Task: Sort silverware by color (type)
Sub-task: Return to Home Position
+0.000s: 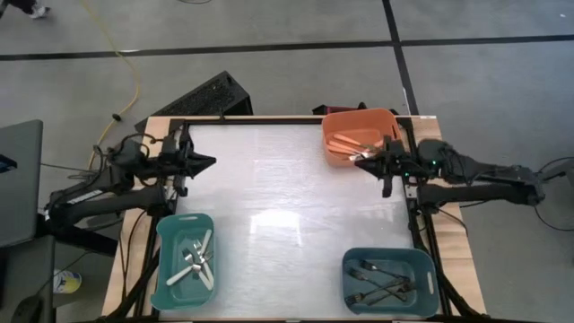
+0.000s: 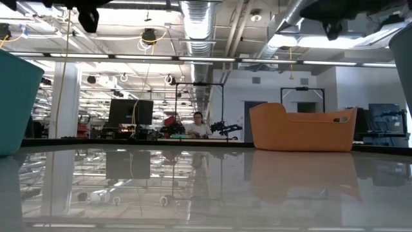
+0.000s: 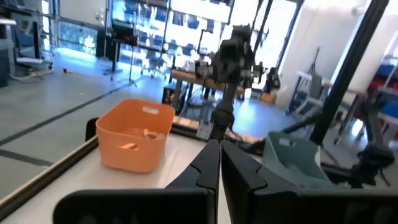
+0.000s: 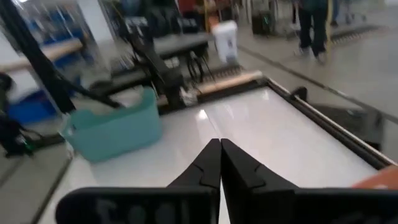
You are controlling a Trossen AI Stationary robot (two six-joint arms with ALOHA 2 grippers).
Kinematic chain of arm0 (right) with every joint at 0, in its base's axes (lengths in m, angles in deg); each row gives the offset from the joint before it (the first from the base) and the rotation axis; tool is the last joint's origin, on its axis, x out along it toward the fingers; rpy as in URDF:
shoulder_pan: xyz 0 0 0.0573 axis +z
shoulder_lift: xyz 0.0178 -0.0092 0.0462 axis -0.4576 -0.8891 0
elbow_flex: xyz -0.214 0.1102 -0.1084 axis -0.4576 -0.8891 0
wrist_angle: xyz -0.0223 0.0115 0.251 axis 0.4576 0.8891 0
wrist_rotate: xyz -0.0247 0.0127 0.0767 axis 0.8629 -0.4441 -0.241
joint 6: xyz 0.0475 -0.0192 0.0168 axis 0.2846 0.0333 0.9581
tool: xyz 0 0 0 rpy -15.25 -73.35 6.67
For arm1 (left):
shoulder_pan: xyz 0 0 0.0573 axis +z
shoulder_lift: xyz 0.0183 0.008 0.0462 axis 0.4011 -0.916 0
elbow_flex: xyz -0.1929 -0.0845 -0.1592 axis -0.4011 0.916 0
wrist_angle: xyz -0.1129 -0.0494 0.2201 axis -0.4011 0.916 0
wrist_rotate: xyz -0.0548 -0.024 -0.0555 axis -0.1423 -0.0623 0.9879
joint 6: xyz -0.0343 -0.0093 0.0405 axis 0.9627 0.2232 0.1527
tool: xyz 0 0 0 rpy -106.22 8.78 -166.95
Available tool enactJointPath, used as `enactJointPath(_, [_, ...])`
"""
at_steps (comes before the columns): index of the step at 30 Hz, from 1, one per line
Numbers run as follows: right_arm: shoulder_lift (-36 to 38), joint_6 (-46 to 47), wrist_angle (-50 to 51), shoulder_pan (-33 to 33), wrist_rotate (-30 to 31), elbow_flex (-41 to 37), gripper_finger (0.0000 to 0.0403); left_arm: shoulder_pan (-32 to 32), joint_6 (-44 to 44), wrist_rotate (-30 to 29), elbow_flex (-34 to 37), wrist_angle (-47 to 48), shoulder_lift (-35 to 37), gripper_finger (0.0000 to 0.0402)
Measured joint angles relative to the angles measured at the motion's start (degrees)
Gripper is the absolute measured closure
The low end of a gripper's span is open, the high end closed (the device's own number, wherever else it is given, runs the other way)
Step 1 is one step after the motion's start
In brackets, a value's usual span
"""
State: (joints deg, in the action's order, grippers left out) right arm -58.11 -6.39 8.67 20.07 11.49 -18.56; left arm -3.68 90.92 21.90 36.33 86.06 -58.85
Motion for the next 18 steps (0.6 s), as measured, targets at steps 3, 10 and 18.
enactJointPath(3, [4.3,2.1,-9.8,-0.6,-2.3,-8.7,0.0366,0.0,3.1,-1.1,4.6,-5.0,4.3,0.0402])
enactJointPath(10, [7.8,4.5,-25.3,-1.4,-4.2,-22.9,0.0389,0.0,11.3,-9.3,19.8,-19.7,14.8,0.0402])
enactJointPath(18, [8.9,10.8,-37.5,-1.6,-4.2,-34.9,0.0387,-0.1,17.2,-10.8,29.5,-28.7,18.7,0.0402])
